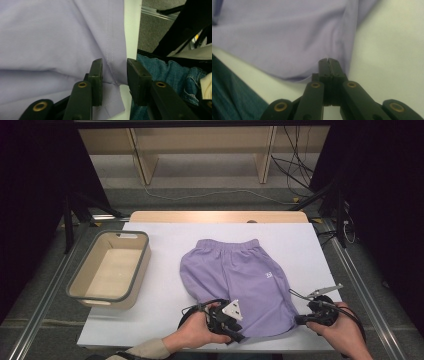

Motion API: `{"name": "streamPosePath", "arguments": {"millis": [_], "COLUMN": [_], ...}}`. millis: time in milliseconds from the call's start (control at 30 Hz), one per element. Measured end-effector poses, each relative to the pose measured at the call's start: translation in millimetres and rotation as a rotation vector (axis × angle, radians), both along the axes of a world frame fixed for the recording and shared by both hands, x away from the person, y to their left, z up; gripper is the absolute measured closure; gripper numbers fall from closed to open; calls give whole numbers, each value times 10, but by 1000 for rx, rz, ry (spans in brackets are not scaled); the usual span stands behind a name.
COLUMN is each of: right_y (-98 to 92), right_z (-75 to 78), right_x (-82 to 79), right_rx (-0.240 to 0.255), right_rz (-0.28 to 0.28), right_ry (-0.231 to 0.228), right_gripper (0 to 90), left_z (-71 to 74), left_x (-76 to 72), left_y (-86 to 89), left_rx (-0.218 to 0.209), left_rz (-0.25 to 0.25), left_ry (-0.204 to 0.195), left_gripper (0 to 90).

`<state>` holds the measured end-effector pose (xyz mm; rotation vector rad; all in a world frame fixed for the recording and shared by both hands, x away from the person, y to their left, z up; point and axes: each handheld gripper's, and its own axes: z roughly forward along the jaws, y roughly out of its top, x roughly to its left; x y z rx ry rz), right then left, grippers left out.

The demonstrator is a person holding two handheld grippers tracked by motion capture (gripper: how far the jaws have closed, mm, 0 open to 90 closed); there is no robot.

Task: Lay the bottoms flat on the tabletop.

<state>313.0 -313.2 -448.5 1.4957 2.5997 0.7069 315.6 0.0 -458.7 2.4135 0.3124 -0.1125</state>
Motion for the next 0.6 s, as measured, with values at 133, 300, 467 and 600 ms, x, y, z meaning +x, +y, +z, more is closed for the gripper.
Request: {"name": "streamPosePath", "arguments": {"millis": [133,300,467,600], "right_y": [-115,-233,-291,-302], "right_z": [-23,26,119,165], "right_x": [-67,-118,-150,-124], "right_rx": [-19,-65,-80,-65], "right_rz": [-12,-29,-33,-81], "right_ry": [19,30,26,-30], "right_gripper": [900,900,876,808], "left_z": [34,26,-7,-28], "left_x": [30,90,111,63], "left_y": [61,94,94,21], "left_rx": [-13,-1,18,18], "left_rz": [40,71,90,73], "left_ry": [-12,-37,-29,-30], "left_gripper": [621,592,587,569]}}
